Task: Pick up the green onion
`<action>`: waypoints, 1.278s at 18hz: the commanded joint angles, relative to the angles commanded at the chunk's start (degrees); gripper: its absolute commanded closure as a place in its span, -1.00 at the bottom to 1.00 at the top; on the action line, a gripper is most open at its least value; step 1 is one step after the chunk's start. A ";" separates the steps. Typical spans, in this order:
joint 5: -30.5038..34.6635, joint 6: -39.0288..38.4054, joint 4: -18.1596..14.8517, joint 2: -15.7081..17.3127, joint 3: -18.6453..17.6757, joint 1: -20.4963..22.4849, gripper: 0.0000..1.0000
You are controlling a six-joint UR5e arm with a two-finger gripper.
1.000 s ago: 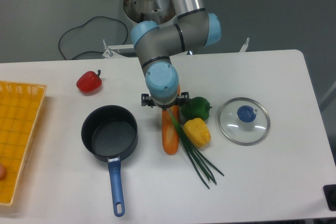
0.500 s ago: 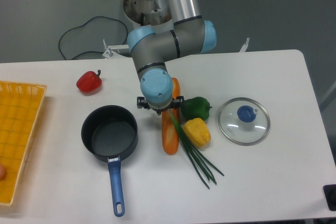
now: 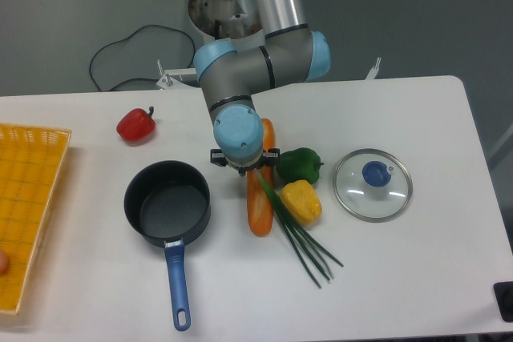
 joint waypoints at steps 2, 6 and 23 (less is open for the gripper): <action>0.00 -0.09 0.00 0.00 0.18 -0.09 0.86; 0.17 0.00 -0.44 0.00 1.14 -0.26 1.00; 0.44 16.59 -13.27 3.78 14.33 4.04 1.00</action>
